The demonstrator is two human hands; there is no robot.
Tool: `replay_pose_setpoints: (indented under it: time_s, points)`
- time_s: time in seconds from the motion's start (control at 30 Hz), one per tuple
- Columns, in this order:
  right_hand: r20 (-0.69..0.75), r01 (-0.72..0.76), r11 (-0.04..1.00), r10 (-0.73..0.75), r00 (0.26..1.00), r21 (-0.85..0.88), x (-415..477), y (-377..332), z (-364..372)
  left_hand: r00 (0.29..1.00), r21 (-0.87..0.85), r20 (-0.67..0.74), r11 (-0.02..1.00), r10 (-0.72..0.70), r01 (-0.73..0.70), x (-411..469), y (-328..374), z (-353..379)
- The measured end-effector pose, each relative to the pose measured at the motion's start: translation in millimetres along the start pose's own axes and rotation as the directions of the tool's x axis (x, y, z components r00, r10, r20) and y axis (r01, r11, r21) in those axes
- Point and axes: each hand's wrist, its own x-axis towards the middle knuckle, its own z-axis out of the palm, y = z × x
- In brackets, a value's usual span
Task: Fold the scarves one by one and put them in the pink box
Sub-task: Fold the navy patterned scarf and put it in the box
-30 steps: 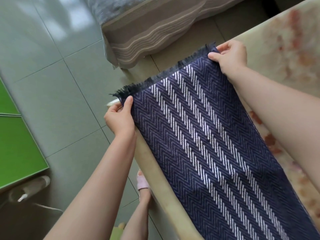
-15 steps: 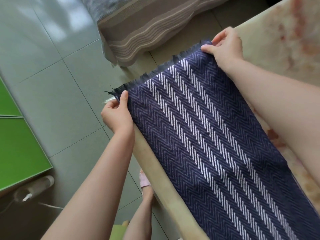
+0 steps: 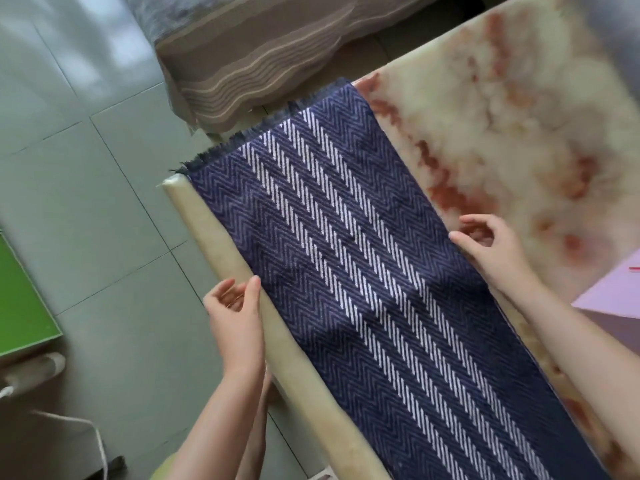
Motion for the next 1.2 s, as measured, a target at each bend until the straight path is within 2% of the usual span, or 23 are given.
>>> replay_pose_setpoints:
  time_s: [0.13, 0.23, 0.3, 0.47, 0.63, 0.73, 0.87, 0.97, 1.03, 1.13, 1.2]
  points:
    - [0.026, -0.064, 0.997, 0.065, 0.998, -0.054, -36.7, 54.5, -22.6, 0.99, 0.088, 0.127, 0.995, -0.056, 0.045, -52.6, -47.7, -4.4]
    - [0.028, -0.081, 0.996, 0.082, 0.996, -0.022, -55.9, 77.2, -30.4, 0.986, 0.126, 0.149, 0.99, -0.077, 0.059, -77.9, -75.8, -4.7]
    - [0.009, -0.068, 0.996, 0.069, 0.998, -0.06, -65.4, 89.8, -33.3, 0.98, 0.125, 0.174, 0.989, -0.097, 0.075, -91.4, -88.1, -3.8]
    - [0.086, -0.14, 0.99, 0.142, 0.986, -0.029, -88.0, 123.2, -42.8, 0.975, 0.146, 0.221, 0.989, -0.038, 0.006, -125.8, -109.2, 3.0]
    - [0.114, -0.12, 0.99, 0.128, 0.985, -0.073, -100.3, 138.7, -49.8, 0.955, 0.131, 0.283, 0.99, -0.091, 0.055, -153.1, -134.0, 8.0]
    - [0.136, -0.065, 0.981, 0.091, 0.987, -0.185, -106.9, 141.1, -51.7, 0.932, 0.187, 0.345, 0.981, -0.107, 0.044, -168.0, -148.3, 9.9]
    - [0.134, -0.054, 0.963, 0.092, 0.987, -0.265, -115.1, 148.4, -58.1, 0.934, 0.16, 0.326, 0.982, -0.145, 0.097, -181.3, -164.8, 9.4]
    - [0.2, -0.039, 0.947, 0.108, 0.974, -0.319, -124.3, 155.3, -63.7, 0.929, 0.155, 0.332, 0.981, -0.162, 0.116, -191.0, -176.4, 10.7]
    - [0.255, -0.01, 0.938, 0.104, 0.961, -0.346, -131.3, 160.5, -69.7, 0.903, 0.138, 0.383, 0.978, -0.198, 0.156, -198.8, -182.8, 14.0]
    - [0.36, -0.072, 0.959, 0.172, 0.917, -0.273, -144.6, 172.0, -85.0, 0.836, 0.159, 0.483, 0.964, -0.263, 0.211, -214.6, -195.0, 19.1]
    - [0.43, -0.094, 0.948, 0.225, 0.874, -0.304, -157.5, 189.3, -96.3, 0.793, 0.213, 0.518, 0.946, -0.322, 0.244, -228.8, -209.8, 21.2]
